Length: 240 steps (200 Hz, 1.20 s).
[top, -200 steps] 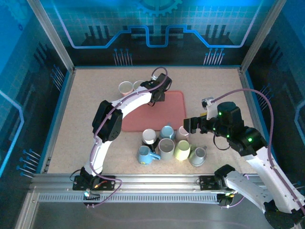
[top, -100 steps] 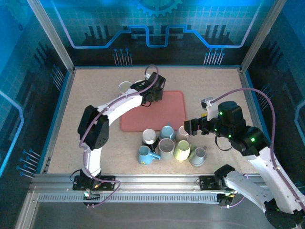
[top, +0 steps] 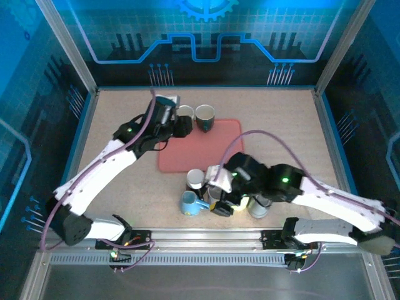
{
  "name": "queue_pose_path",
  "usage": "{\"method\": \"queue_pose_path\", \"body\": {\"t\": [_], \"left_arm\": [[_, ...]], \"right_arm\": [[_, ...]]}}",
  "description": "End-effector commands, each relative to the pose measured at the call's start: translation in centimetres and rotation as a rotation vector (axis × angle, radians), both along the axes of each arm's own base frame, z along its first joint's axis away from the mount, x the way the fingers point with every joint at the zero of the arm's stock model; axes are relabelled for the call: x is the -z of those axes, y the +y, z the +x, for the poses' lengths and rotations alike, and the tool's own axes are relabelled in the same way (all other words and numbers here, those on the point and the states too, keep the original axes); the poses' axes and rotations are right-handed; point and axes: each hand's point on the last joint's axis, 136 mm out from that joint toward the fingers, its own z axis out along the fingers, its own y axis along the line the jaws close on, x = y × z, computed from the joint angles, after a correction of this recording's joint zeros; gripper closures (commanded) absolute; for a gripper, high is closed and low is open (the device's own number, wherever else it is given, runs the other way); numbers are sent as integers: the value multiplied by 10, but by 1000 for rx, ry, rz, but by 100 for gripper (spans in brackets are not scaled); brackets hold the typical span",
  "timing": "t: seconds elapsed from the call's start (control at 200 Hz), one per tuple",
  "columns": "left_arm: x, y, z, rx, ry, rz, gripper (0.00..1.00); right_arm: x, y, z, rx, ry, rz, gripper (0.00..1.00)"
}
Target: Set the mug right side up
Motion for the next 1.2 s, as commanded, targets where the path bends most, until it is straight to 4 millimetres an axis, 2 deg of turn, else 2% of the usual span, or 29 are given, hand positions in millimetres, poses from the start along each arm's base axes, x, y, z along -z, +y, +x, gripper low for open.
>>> {"method": "queue_pose_path", "body": {"t": [0.0, 0.115, 0.235, 0.355, 0.56, 0.8, 1.195], "left_arm": [[26, 24, -43, 91, 68, 58, 50], [30, 45, -73, 107, 49, 94, 46], [30, 60, -91, 99, 7, 106, 46], [26, 76, -102, 65, -73, 110, 45], [25, 104, -109, -34, -179, 136, 43], [26, 104, -109, -41, -193, 122, 42], [24, 105, -109, -49, -208, 117, 42]], "right_arm": [[12, 20, 7, -185, -162, -137, 0], [34, 42, 8, -276, -188, -213, 0], [47, 60, 13, -309, -225, -236, 0], [56, 73, 20, -276, -208, -259, 1], [68, 92, 10, -276, -165, -268, 6], [85, 98, 18, -232, -106, -384, 7], [111, 84, 30, -156, -13, -517, 19]]}}
